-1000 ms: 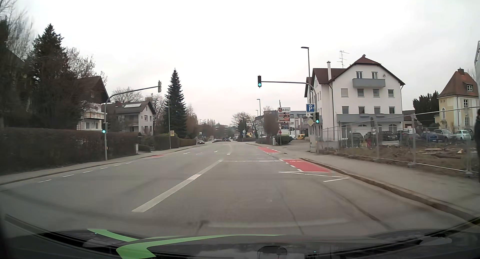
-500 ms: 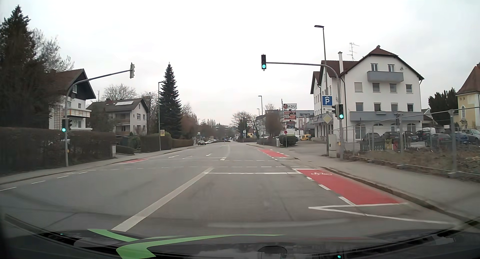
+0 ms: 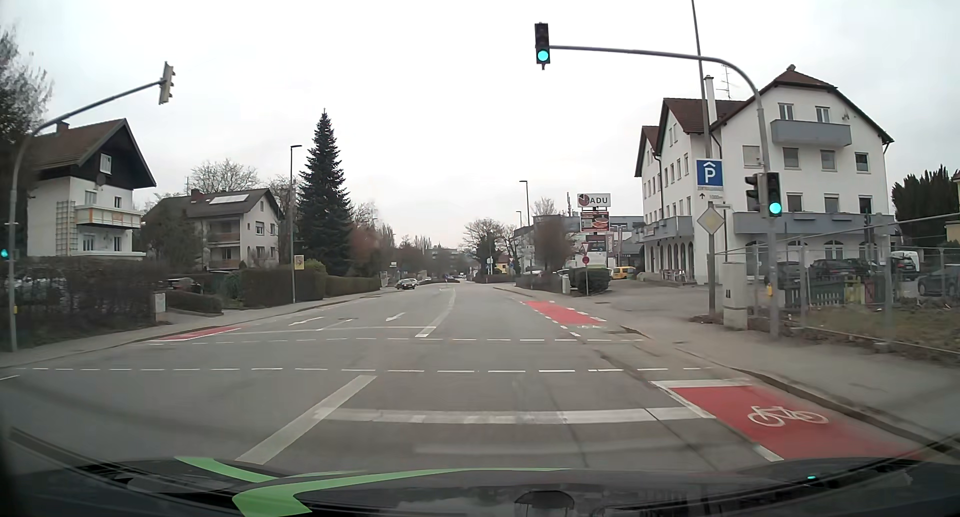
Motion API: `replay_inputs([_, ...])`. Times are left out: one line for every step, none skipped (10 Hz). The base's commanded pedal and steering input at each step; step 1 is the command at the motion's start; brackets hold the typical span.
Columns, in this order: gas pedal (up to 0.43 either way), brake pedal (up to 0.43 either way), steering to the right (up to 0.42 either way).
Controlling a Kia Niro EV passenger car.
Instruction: Follow the waypoints while adhering to traffic rules and regulations
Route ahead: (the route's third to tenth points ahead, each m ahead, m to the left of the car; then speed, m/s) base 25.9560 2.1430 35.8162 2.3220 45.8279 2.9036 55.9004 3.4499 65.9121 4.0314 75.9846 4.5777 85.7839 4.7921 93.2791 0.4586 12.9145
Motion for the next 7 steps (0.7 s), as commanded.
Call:
replay_inputs([0.059, 0.000, -0.003])
replay_inputs([0.059, 0.000, -0.003])
replay_inputs([0.059, 0.000, -0.003])
replay_inputs([0.059, 0.000, -0.004])
replay_inputs([0.059, 0.000, -0.004])
replay_inputs([0.059, 0.000, -0.004])
replay_inputs([0.059, 0.000, -0.005])
